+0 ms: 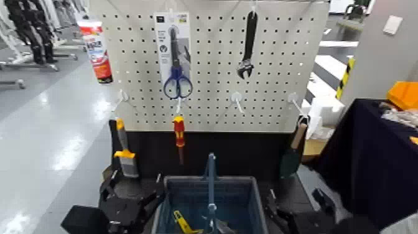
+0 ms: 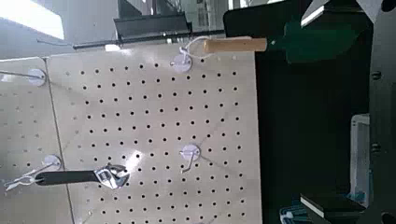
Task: Put the yellow pliers into the crate.
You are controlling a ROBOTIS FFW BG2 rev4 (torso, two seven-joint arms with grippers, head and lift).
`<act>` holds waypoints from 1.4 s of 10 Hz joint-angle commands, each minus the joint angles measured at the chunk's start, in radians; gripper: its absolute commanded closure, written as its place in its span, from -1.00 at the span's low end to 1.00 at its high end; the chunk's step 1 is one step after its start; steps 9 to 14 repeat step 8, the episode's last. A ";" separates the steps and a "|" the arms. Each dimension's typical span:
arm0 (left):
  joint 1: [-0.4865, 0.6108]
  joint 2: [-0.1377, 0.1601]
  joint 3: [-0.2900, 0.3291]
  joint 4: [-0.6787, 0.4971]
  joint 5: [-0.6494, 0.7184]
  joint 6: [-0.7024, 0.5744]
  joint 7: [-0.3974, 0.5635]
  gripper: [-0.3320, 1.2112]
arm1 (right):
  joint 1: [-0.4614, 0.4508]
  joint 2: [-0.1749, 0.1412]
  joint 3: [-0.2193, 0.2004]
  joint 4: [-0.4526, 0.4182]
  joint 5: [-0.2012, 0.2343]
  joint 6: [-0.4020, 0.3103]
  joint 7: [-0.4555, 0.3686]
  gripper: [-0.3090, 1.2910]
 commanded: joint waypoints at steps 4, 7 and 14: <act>0.115 0.009 -0.007 -0.042 0.000 -0.006 0.100 -0.35 | 0.093 -0.003 0.027 -0.050 0.018 0.062 -0.006 -0.56; 0.110 0.012 -0.015 -0.041 0.002 -0.002 0.101 -0.35 | 0.084 -0.006 0.028 -0.046 0.023 0.055 -0.003 -0.56; 0.110 0.012 -0.013 -0.041 0.002 -0.002 0.101 -0.35 | 0.084 -0.003 0.030 -0.049 0.023 0.075 -0.001 -0.56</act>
